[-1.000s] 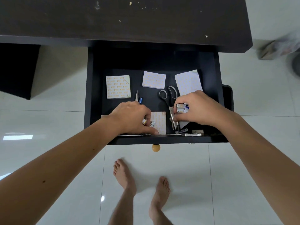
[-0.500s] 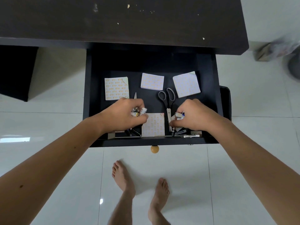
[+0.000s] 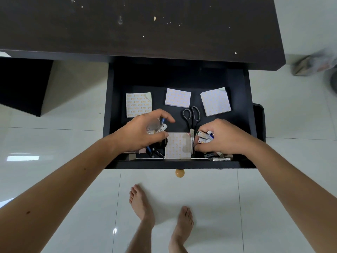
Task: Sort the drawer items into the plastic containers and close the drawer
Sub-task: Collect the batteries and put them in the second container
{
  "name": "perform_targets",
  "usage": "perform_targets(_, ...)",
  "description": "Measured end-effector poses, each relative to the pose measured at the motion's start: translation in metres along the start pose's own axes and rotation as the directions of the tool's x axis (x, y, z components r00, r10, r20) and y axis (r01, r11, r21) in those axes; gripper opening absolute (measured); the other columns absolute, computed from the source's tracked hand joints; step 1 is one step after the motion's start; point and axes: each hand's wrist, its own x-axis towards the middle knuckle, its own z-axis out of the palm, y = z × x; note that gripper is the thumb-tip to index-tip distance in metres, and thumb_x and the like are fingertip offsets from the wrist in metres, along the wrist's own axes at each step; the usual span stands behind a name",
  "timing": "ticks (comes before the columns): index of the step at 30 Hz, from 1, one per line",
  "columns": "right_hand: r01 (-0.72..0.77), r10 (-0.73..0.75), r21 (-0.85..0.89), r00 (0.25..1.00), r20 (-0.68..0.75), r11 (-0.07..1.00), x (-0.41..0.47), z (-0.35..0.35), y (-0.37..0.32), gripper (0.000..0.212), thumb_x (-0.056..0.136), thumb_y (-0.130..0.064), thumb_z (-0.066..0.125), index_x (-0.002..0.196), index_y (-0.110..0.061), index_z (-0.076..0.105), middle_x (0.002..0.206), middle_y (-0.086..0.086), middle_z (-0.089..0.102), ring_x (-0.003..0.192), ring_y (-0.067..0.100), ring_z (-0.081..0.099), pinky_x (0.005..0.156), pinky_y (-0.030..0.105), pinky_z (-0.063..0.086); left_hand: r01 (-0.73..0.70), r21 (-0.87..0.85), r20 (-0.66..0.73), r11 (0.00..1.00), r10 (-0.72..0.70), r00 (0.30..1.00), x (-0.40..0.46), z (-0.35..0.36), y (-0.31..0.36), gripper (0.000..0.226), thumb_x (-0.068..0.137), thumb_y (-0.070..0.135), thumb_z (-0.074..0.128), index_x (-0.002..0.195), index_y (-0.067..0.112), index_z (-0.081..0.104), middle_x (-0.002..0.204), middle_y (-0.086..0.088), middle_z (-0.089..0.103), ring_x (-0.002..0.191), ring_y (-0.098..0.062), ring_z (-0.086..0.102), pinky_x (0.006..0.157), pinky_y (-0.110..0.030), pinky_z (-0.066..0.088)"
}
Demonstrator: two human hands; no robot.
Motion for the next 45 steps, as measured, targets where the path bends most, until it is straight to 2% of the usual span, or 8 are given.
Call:
perform_targets(5,0.038,-0.042,0.266,0.999,0.007,0.963,0.001,-0.006,-0.004,0.007,0.090,-0.018,0.082,0.088,-0.023,0.078,0.075,-0.003,0.075,0.053,0.007,0.064,0.054,0.027,0.053,-0.040,-0.085,-0.052,0.996,0.036,0.998,-0.002,-0.003,-0.004,0.014,0.095,0.033,0.078,0.107,0.039,0.074,0.108,0.009,0.072,0.089,-0.019,0.072,0.083,-0.043,0.061)
perform_targets(12,-0.085,-0.033,0.650,0.985,0.167,0.755,0.015,-0.007,-0.021,0.014,0.100,-0.011,0.069,0.098,-0.013,0.082,0.079,0.013,0.065,0.058,0.017,0.058,0.051,0.027,0.042,-0.088,-0.366,-0.199,0.927,0.015,0.980,-0.009,-0.024,0.010,0.017,0.094,0.015,0.075,0.107,0.006,0.069,0.072,0.008,0.066,0.052,-0.014,0.059,0.047,-0.015,0.046)
perform_targets(19,-0.239,-0.129,0.795,0.921,0.367,0.558,0.035,0.001,-0.046,0.005,0.095,-0.014,0.068,0.092,-0.012,0.072,0.073,0.006,0.059,0.055,0.020,0.066,0.037,0.025,0.051,-0.065,-0.333,-0.247,0.941,-0.021,0.969,-0.033,-0.050,0.005,0.018,0.086,0.017,0.083,0.102,0.014,0.073,0.115,0.005,0.073,0.049,-0.022,0.065,0.051,-0.016,0.051)
perform_targets(27,0.005,-0.106,0.597,0.985,0.134,0.802,0.056,0.015,-0.069,0.016,0.086,-0.010,0.087,0.086,-0.015,0.072,0.069,0.003,0.070,0.057,0.020,0.067,0.042,0.024,0.047,-0.003,-0.276,-0.254,0.961,-0.070,0.965,-0.047,-0.056,0.000,0.020,0.083,0.024,0.085,0.096,0.015,0.073,0.117,0.007,0.073,0.060,-0.024,0.075,0.067,-0.033,0.063)
perform_targets(30,0.186,-0.179,0.114,0.981,-0.069,0.976,0.072,0.016,-0.061,0.013,0.088,-0.024,0.088,0.096,-0.032,0.080,0.081,-0.008,0.075,0.069,0.014,0.072,0.057,0.024,0.053,0.025,-0.218,-0.277,0.976,-0.086,0.957,-0.048,-0.055,0.001,0.016,0.086,0.028,0.085,0.095,0.022,0.073,0.119,0.007,0.073,0.056,-0.023,0.072,0.068,-0.023,0.058)
perform_targets(33,0.276,-0.311,-0.278,0.946,-0.091,0.920,0.082,0.020,-0.051,0.022,0.093,-0.026,0.082,0.112,-0.036,0.079,0.101,-0.015,0.072,0.093,0.009,0.066,0.080,0.025,0.049,0.113,-0.033,-0.288,0.993,-0.118,0.950,-0.043,-0.049,0.006,0.017,0.089,0.032,0.084,0.089,0.027,0.068,0.111,0.009,0.073,0.057,-0.020,0.075,0.067,-0.017,0.056)
perform_targets(38,0.274,-0.339,-0.363,0.933,-0.126,0.890,0.086,0.022,-0.041,0.020,0.093,-0.031,0.081,0.113,-0.030,0.078,0.106,-0.008,0.069,0.101,0.021,0.067,0.088,0.040,0.056,0.171,0.243,-0.212,0.955,-0.120,0.970,-0.020,-0.035,0.013,0.032,0.085,0.045,0.085,0.083,0.025,0.060,0.080,0.009,0.064,0.061,-0.013,0.065,0.062,-0.019,0.045)
perform_targets(45,0.215,-0.220,-0.046,0.951,-0.219,0.975,0.072,0.014,-0.036,0.013,0.089,-0.032,0.086,0.098,-0.027,0.077,0.094,-0.011,0.072,0.083,0.010,0.068,0.071,0.022,0.051,0.305,0.483,-0.252,0.821,-0.204,0.946,-0.001,-0.016,0.002,0.037,0.090,0.038,0.082,0.124,0.027,0.071,0.122,-0.005,0.069,0.104,-0.024,0.066,0.092,-0.038,0.058)
